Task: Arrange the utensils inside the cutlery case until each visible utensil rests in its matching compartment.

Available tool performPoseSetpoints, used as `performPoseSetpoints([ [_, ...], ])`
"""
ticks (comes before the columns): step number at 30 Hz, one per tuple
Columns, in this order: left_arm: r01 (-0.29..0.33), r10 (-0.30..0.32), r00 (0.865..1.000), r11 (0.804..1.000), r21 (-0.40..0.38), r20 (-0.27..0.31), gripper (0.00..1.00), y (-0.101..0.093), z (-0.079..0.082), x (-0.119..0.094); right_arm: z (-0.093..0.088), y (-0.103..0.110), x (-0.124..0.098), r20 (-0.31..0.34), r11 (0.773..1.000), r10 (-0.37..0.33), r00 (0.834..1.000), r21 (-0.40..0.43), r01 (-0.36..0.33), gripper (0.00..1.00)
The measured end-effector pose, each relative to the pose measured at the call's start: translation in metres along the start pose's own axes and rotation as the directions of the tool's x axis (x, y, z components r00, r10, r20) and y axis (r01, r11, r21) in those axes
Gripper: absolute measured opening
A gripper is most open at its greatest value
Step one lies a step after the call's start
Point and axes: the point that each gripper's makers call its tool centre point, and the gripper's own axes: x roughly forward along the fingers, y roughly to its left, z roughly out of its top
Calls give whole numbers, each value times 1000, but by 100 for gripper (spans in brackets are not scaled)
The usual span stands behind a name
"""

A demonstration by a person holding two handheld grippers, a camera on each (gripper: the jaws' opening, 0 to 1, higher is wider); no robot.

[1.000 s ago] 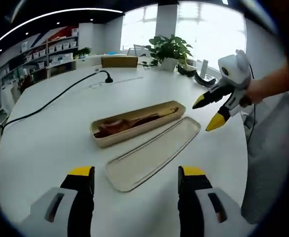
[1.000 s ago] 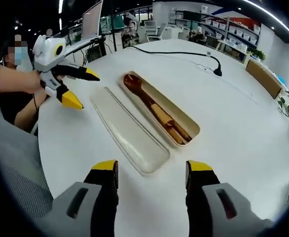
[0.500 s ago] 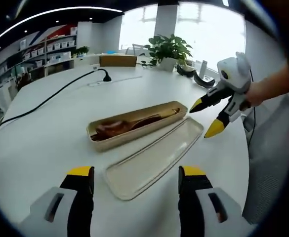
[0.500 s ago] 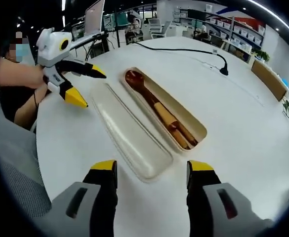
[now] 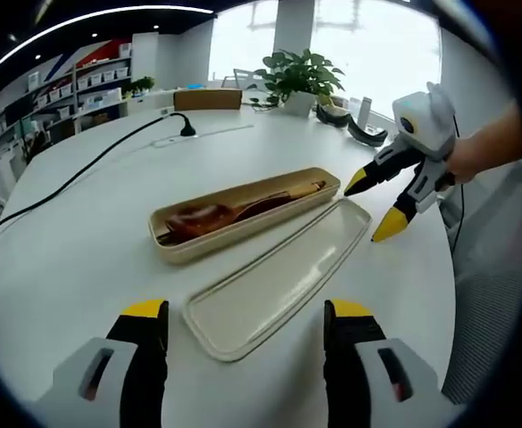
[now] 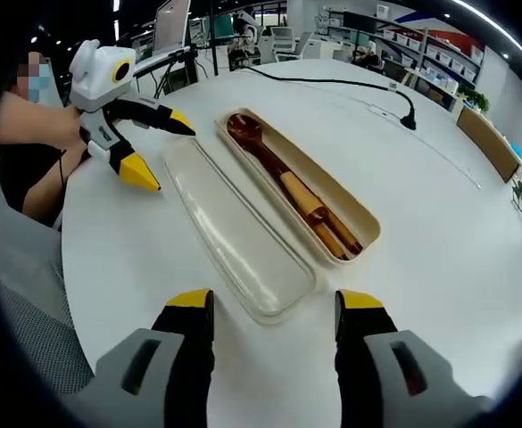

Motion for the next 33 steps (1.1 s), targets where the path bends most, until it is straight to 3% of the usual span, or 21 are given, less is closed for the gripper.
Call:
performPoseSetpoints([
  [8,5,-5,1000,1000,23,-5,72,-1,-1,2,3,-2,3,-3,1000,4,1000,-16,-4,52],
  [13,2,-2,1000,995,104,-7,60,-8,-2,4,5,-4,5,7,1000,-4,1000,-6,4,48],
  [17,-1,2,1000,994,106,-10,64,-8,-4,6,5,-2,5,14,1000,-5,1000,-22,6,47],
  [24,-28,29,999,996,85,-13,59,-5,-8,4,2,6,3,4,1000,9,1000,-24,-8,47],
  [33,-24,28,999,996,86,-38,59,-18,-22,-8,-8,26,-7,0,999,27,1000,23,-27,48],
])
